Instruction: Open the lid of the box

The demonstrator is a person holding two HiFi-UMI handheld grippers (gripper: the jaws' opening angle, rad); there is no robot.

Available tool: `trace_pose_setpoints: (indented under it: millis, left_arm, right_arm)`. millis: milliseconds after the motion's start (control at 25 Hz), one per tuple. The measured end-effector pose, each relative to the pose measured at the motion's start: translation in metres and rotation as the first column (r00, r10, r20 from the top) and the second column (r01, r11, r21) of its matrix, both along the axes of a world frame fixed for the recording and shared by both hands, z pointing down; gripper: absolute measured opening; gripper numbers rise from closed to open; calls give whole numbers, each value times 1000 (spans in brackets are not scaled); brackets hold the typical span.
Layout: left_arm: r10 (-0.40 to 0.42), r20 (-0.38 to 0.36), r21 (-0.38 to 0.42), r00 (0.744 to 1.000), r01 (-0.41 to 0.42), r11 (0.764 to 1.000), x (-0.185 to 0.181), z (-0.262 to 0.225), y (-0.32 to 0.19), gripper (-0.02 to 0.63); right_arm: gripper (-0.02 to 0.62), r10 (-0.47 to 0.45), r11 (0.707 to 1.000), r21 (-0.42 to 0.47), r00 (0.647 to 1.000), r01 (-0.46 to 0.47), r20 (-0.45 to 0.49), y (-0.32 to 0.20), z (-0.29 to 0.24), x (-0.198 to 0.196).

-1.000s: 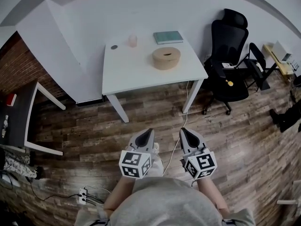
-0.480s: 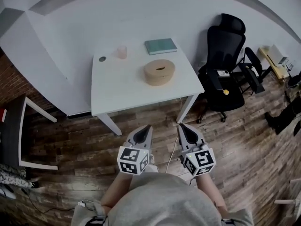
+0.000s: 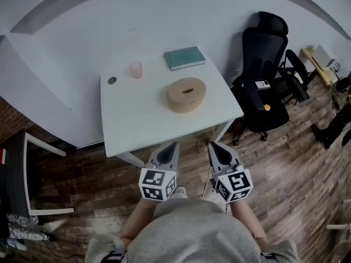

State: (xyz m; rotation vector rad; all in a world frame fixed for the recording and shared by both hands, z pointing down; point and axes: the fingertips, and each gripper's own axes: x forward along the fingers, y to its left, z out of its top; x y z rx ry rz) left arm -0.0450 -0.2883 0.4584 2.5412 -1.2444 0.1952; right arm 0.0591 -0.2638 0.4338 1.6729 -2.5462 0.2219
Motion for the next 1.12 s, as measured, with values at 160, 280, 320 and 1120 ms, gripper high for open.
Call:
trace_pose_setpoints:
  millis: [160, 280, 320, 1120]
  left_arm:
    - [17, -15, -10, 1000, -18, 1000, -4, 5, -32, 8]
    - [25, -31, -28, 999, -26, 999, -5, 11, -52, 8]
    - [25, -32, -32, 999, -27, 999, -6, 12, -58, 8]
    - [-21, 12, -116, 1000, 23, 993, 1, 54, -132, 186]
  right_arm:
    - [3, -14, 1000, -12, 1000, 14, 0, -33, 7, -7]
    - [5, -16, 1000, -18, 1000, 16, -3, -53, 12, -10]
    - [5, -14, 1000, -19, 1000, 14, 1, -59, 13, -11]
    - [140, -162, 980, -139, 978, 144, -130, -153, 55, -8]
